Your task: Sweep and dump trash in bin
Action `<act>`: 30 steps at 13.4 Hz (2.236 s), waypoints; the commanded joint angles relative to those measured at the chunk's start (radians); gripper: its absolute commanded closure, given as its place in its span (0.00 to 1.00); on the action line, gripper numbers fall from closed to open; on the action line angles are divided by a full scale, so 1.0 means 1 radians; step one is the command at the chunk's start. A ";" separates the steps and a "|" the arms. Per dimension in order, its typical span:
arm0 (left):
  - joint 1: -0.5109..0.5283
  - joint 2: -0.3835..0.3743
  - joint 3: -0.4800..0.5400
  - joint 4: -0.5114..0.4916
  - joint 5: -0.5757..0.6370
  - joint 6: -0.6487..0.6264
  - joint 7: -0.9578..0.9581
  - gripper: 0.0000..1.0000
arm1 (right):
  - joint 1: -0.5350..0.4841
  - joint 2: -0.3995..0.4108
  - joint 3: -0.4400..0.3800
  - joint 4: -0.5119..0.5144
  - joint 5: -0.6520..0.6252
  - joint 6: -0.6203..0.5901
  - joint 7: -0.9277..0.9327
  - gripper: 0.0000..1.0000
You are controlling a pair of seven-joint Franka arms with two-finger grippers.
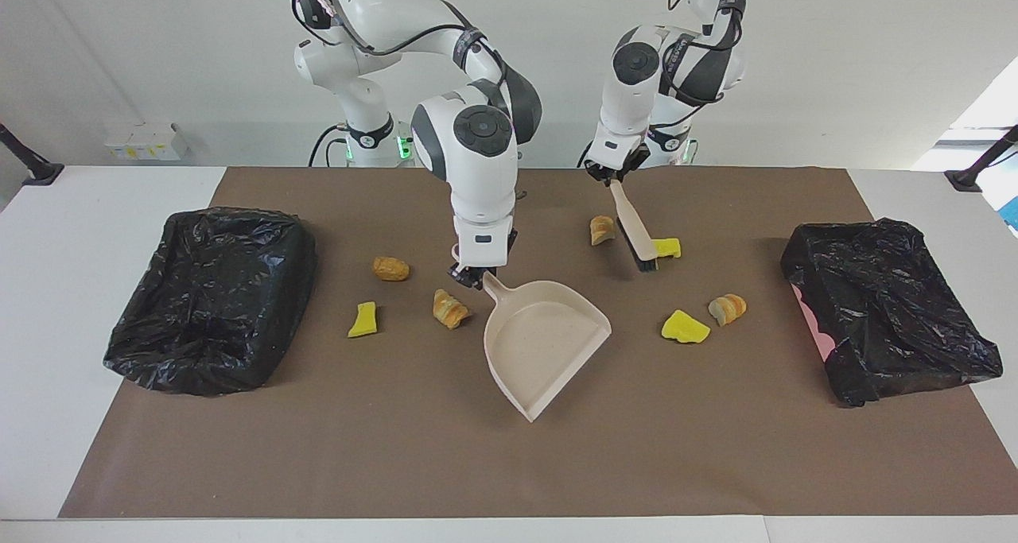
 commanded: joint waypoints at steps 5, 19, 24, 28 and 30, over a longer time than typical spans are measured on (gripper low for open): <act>0.238 0.023 -0.010 0.007 0.163 0.040 0.077 1.00 | 0.020 -0.214 0.010 -0.390 -0.079 0.140 -0.469 1.00; 0.423 0.068 -0.013 -0.052 0.183 0.111 0.350 1.00 | 0.077 -0.289 0.010 -0.597 -0.115 0.275 -0.632 1.00; 0.325 0.071 -0.019 -0.054 0.174 0.122 0.434 1.00 | 0.109 -0.285 0.010 -0.608 -0.117 0.280 -0.545 1.00; 0.242 0.068 -0.019 -0.054 0.099 0.125 0.500 1.00 | 0.117 -0.268 0.010 -0.605 -0.118 0.284 -0.503 1.00; 0.191 0.063 -0.019 -0.054 0.075 0.122 0.522 1.00 | 0.117 -0.266 0.010 -0.605 -0.118 0.283 -0.502 1.00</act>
